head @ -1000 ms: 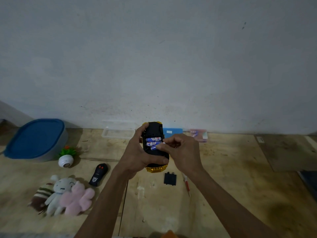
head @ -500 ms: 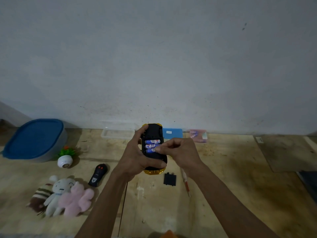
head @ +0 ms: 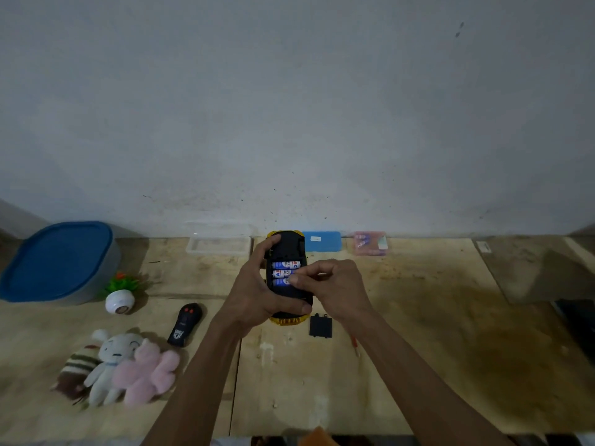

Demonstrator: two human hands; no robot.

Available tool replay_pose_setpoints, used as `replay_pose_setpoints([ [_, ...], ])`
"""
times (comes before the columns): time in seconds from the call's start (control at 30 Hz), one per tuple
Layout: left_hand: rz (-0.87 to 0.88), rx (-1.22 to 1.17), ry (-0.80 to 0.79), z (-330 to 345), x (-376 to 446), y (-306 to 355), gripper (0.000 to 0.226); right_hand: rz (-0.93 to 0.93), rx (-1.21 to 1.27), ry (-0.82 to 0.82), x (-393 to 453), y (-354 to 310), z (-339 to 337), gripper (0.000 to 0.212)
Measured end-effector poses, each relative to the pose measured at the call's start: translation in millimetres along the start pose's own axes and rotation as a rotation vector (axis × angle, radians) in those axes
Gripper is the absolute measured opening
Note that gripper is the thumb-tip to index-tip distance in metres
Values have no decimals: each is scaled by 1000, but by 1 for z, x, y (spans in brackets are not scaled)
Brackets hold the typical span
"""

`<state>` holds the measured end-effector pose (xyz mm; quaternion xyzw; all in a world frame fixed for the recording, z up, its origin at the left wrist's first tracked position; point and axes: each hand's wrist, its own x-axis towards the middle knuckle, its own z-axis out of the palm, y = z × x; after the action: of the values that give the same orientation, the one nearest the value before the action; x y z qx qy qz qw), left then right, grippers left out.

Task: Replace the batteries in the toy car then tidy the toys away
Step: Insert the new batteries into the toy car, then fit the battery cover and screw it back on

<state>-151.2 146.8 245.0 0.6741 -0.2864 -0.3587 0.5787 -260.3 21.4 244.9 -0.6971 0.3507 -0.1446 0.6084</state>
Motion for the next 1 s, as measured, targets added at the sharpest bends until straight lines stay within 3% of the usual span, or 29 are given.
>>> replay_pose_setpoints([
  [0.07,-9,-13,-4,-5,0,-5,121,24,78,-9,-1,3,1,14],
  [0.17,-28,5,-9,-13,-3,-20,121,131,229,127,3,19,-1,16],
  [0.33,-83,3,-27,-21,-10,-56,119,278,-29,403,21,98,7,10],
  [0.4,-88,5,-33,-21,-12,-70,119,313,-179,396,23,131,14,5],
  [0.53,-139,-15,-21,-20,-15,-94,121,389,-422,259,23,175,31,33],
  [0.7,-185,-29,-32,-15,-9,-114,119,459,-535,322,36,201,48,52],
  [1.0,-218,-17,-30,-9,3,-119,123,506,-465,306,54,209,41,52],
])
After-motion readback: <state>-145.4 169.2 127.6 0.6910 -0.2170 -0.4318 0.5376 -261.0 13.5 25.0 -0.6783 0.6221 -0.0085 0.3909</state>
